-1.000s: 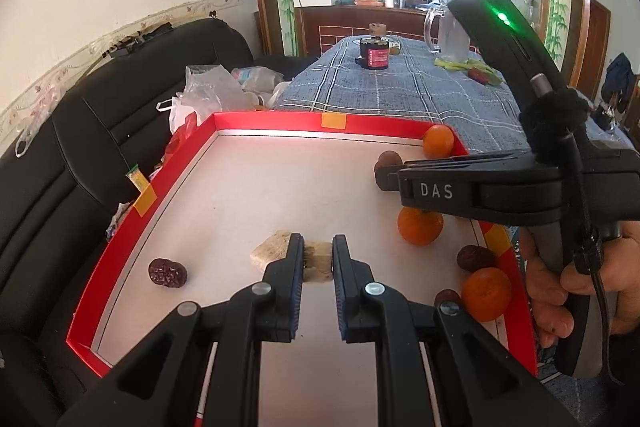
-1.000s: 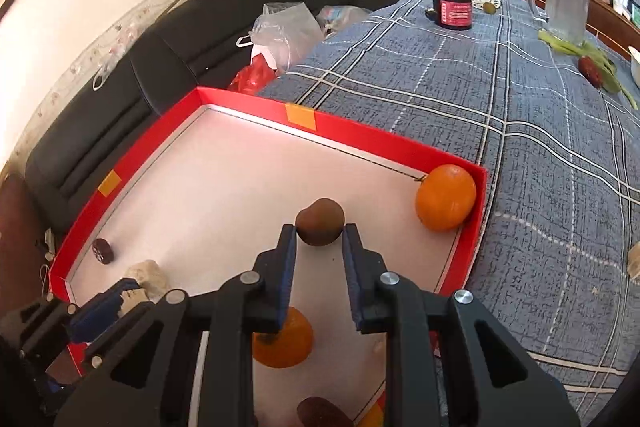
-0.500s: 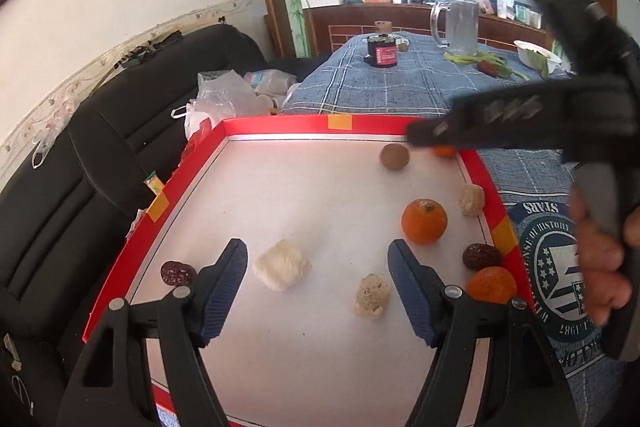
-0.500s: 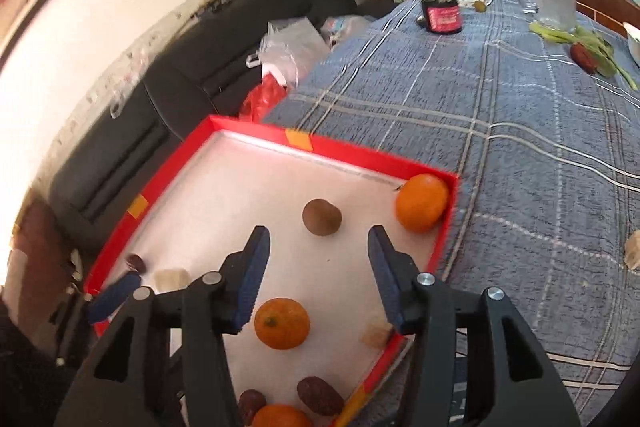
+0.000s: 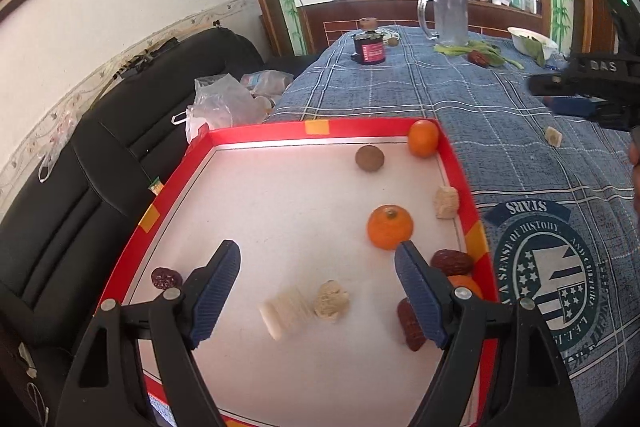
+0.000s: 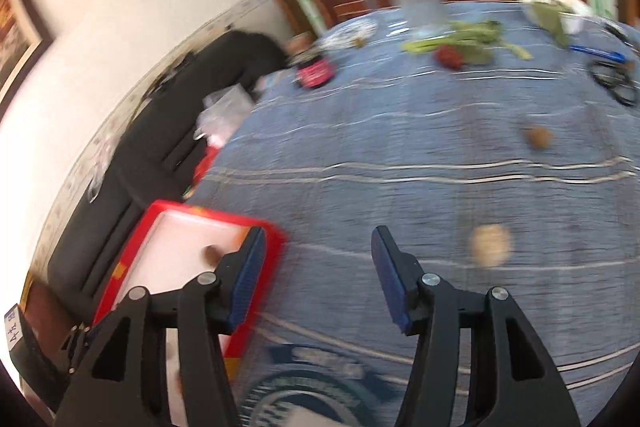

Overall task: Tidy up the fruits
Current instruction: 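Move both tools back over the table toward the remaining cube and nut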

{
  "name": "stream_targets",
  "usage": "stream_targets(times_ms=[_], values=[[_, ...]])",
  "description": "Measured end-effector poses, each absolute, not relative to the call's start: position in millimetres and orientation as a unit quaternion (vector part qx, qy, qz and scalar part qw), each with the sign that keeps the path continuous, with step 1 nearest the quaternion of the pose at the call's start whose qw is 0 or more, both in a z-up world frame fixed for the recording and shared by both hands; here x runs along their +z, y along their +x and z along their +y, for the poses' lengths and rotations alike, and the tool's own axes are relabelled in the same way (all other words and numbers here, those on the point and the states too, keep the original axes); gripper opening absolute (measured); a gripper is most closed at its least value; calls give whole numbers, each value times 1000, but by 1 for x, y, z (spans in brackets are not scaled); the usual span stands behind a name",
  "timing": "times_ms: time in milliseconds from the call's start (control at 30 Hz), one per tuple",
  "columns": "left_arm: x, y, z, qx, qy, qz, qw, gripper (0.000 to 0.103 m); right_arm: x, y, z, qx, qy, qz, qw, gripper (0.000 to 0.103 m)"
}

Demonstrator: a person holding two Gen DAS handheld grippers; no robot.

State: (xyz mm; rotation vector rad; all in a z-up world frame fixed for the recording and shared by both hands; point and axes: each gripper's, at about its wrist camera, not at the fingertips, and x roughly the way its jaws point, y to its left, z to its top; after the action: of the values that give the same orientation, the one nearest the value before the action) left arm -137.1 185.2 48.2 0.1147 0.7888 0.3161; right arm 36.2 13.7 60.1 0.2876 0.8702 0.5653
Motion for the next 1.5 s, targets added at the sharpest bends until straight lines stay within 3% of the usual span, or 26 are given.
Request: stream_targets(times_ms=[333,867,1133,1500], values=[[48,-126,145,144,84,400,901,82,47,60,-95,121,179,403,889,58],[65,-64,36,105,171,332,922,85,53,64,-123,75,156,386,906,59],[43,-10,0,120,143,358,915,85,56,69,-162,46,210,379,900,63],[39,0,-16,104,122,360,919,85,59,72,-163,38,196,380,903,63]])
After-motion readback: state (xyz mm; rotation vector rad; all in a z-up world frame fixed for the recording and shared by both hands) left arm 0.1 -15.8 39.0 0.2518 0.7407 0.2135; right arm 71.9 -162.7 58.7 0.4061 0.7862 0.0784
